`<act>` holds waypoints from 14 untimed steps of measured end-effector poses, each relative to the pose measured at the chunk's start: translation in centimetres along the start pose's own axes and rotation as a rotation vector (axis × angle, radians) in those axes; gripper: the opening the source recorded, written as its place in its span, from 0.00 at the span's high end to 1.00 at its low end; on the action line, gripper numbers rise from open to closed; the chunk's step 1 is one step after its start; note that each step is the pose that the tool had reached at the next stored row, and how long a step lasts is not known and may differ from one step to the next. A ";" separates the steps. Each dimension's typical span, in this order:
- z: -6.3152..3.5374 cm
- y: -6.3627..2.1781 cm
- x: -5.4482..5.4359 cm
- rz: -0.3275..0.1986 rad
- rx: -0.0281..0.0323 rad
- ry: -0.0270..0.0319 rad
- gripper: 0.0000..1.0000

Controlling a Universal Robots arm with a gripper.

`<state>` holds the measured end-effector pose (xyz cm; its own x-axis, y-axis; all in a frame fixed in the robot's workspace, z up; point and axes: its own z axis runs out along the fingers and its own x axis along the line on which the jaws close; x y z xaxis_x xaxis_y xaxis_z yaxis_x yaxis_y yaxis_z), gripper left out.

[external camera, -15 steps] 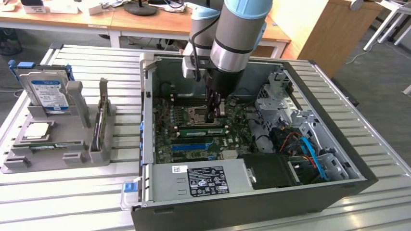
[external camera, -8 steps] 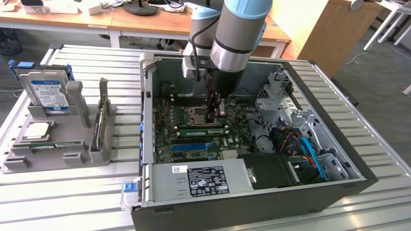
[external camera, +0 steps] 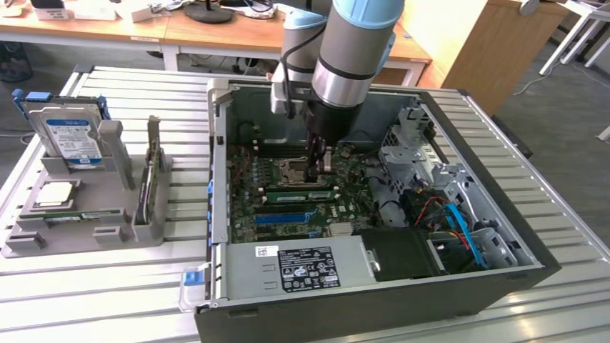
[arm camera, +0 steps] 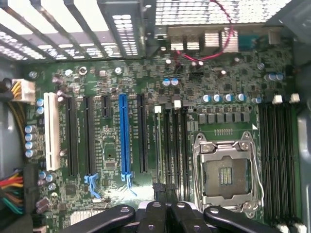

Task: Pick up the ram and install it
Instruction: 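Press down the ram until it locks into place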

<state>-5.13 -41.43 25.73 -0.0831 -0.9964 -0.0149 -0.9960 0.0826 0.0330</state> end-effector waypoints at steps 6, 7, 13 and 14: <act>0.01 0.00 0.0 0.090 0.0013 -0.0029 0.89; 0.01 0.00 0.0 0.106 0.0016 -0.0035 0.89; 0.02 0.00 0.0 0.201 0.0030 -0.0066 0.89; 0.02 0.00 0.0 0.217 0.0032 -0.0071 0.89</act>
<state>-5.13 -41.43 25.71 -0.2956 -0.9552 -0.0149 -0.9549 0.2950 0.0330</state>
